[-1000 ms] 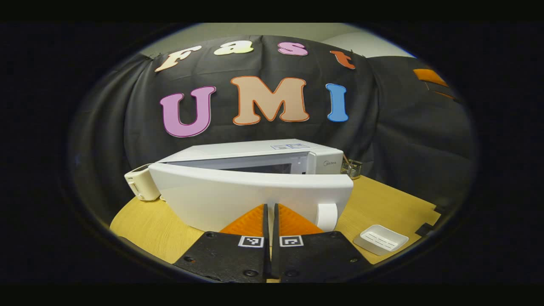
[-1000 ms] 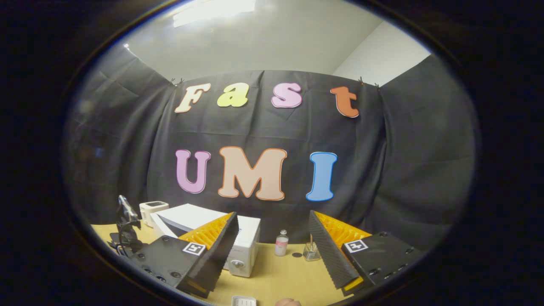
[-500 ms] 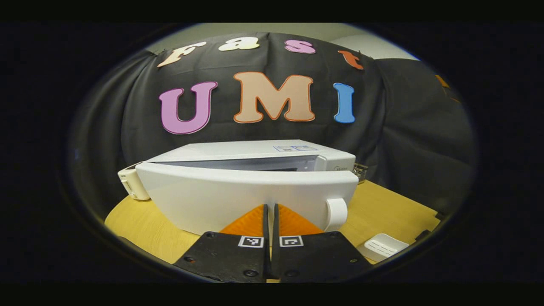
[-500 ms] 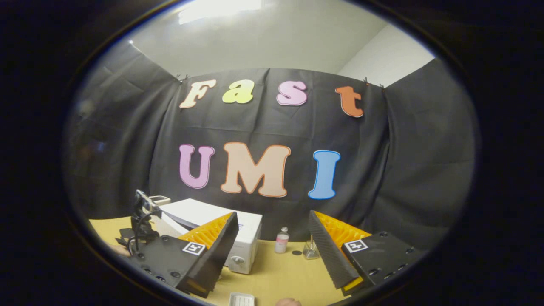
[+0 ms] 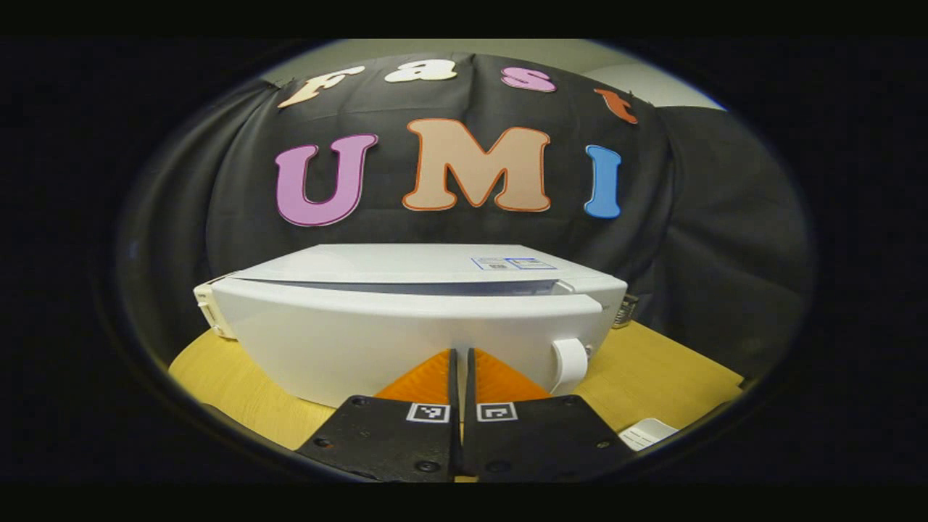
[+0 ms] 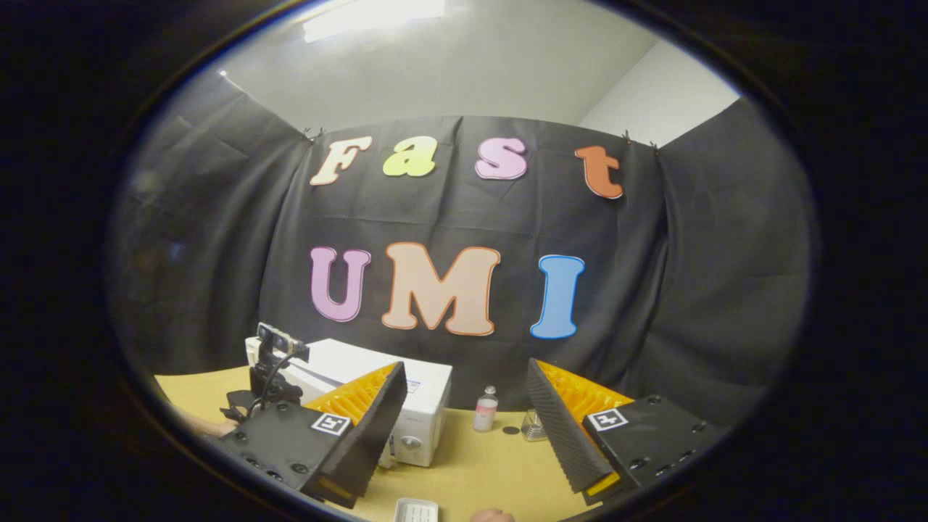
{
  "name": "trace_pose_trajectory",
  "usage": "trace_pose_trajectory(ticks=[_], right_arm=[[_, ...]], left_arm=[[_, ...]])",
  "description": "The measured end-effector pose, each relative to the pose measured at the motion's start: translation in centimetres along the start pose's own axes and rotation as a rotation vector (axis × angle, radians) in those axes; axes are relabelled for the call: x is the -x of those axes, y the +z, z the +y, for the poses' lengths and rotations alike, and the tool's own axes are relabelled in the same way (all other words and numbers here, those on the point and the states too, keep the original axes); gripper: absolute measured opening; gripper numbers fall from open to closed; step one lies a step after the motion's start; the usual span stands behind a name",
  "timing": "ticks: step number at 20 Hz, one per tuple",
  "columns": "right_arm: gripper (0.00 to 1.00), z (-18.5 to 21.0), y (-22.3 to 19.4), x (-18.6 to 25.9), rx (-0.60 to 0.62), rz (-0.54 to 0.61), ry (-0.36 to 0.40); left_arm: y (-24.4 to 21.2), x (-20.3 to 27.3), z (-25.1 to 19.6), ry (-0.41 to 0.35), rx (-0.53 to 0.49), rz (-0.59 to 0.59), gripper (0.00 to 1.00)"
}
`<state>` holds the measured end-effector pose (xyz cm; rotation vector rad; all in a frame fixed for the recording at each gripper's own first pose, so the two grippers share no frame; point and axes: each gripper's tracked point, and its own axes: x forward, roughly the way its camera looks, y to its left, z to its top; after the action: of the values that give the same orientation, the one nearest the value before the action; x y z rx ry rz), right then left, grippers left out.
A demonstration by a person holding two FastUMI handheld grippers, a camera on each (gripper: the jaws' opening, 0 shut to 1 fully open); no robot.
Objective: Open the microwave oven with the left hand, put the food in, and close the microwave oven.
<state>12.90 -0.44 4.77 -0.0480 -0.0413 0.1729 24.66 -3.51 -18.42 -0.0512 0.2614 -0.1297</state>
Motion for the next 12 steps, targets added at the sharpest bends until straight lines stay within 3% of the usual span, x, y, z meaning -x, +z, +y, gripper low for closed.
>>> trace_pose_trajectory(ticks=[12], right_arm=[[0.96,-1.2,-0.7,-0.6,0.006,0.016,-0.028]], left_arm=[[1.0,-1.7,0.0,0.034,0.045,-0.011,0.0]])
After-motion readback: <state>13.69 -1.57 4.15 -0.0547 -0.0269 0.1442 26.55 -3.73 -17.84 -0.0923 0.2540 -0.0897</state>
